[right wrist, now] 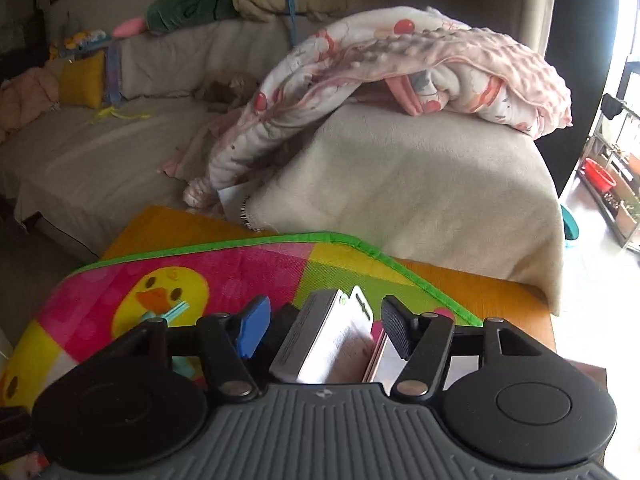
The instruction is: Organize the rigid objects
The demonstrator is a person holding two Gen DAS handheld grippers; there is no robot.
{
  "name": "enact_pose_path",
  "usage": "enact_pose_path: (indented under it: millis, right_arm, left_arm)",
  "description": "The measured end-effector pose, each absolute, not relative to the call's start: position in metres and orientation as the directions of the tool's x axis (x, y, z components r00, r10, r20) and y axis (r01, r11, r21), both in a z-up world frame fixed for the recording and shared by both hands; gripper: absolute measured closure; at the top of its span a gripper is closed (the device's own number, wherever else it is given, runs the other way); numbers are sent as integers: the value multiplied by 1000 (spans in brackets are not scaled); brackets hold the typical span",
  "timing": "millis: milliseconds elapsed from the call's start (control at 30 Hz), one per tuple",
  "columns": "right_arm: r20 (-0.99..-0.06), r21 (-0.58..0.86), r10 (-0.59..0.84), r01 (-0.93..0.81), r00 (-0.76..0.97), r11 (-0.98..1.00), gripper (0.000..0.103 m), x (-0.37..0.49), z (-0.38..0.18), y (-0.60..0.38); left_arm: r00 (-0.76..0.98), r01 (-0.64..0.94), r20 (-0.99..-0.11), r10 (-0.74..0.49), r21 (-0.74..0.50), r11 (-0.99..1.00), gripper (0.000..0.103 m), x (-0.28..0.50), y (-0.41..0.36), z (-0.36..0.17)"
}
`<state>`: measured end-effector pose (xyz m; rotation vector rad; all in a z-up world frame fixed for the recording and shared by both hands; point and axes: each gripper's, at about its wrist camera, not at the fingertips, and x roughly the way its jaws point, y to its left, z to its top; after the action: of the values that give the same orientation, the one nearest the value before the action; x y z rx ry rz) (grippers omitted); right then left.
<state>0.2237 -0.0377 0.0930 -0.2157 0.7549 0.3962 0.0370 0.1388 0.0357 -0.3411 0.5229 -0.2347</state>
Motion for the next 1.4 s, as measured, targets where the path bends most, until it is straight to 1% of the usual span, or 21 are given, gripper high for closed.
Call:
enact_pose_path:
  millis: [100, 200, 333, 400, 467, 500, 567, 600, 667, 867, 967, 1100, 1133, 1200, 1233, 1333, 1400]
  right_arm:
    - [-752, -96, 170, -361, 637, 928, 41, 260, 77, -18]
    - [-802, -104, 132, -354, 583, 930, 44, 276, 65, -6]
    - [-820, -128, 127, -394, 558, 910, 47, 273, 56, 9]
    - [-828, -107, 138, -396, 543, 912, 51, 273, 55, 10]
    - [-848, -56, 167, -398, 504, 916, 66, 273, 55, 10]
    - [-859, -30, 184, -405, 479, 914, 66, 270, 54, 10]
    - [-868, 11, 227, -440, 442, 898, 68, 260, 51, 10]
    - [-871, 11, 233, -455, 434, 890, 70, 253, 50, 11]
    - [-871, 0, 238, -484, 430, 875, 70, 236, 46, 14]
    - [-868, 62, 336, -594, 364, 802, 72, 155, 49, 2]
    - [-848, 64, 381, -642, 369, 764, 72, 102, 47, -15]
    - [-773, -40, 414, -689, 481, 724, 72, 34, 43, -51]
    - [-755, -60, 418, -687, 506, 724, 70, 22, 43, -64]
    - [-731, -78, 411, -665, 545, 743, 62, 7, 42, -87]
    - [-723, -89, 397, -646, 565, 758, 54, 2, 44, -102]
    - [-690, -165, 319, -571, 649, 804, 48, -13, 42, -134]
    - [-641, -254, 230, -484, 732, 837, 43, -21, 38, -154]
  left_arm:
    - [843, 119, -447, -299, -387, 914, 70, 46, 155, 41]
    - [854, 110, -441, -275, -363, 925, 70, 82, 172, 51]
    - [818, 53, -504, -278, -415, 908, 70, 154, 194, 39]
    - [793, 19, -552, -259, -403, 915, 70, 180, 197, 26]
    - [769, 12, -583, -264, -399, 917, 71, 190, 198, 14]
    - [757, 22, -585, -290, -421, 907, 74, 189, 199, 8]
    - [757, 50, -564, -331, -454, 889, 75, 179, 201, 3]
    - [753, 62, -559, -347, -465, 883, 76, 170, 202, 3]
    - [744, 80, -554, -375, -482, 872, 77, 149, 202, 3]
    - [743, 94, -534, -404, -514, 852, 77, 62, 192, 0]
    - [755, 83, -526, -393, -517, 852, 77, 23, 183, 0]
    - [761, 73, -522, -386, -523, 849, 76, -3, 167, 0]
    - [757, 77, -520, -395, -530, 845, 76, -4, 162, 0]
    - [743, 91, -520, -422, -546, 833, 74, 0, 152, 1]
    - [734, 96, -523, -433, -551, 829, 74, 2, 146, 2]
    - [730, 130, -522, -441, -528, 839, 71, 4, 126, 12]
    - [770, 144, -498, -399, -475, 868, 71, -2, 117, 29]
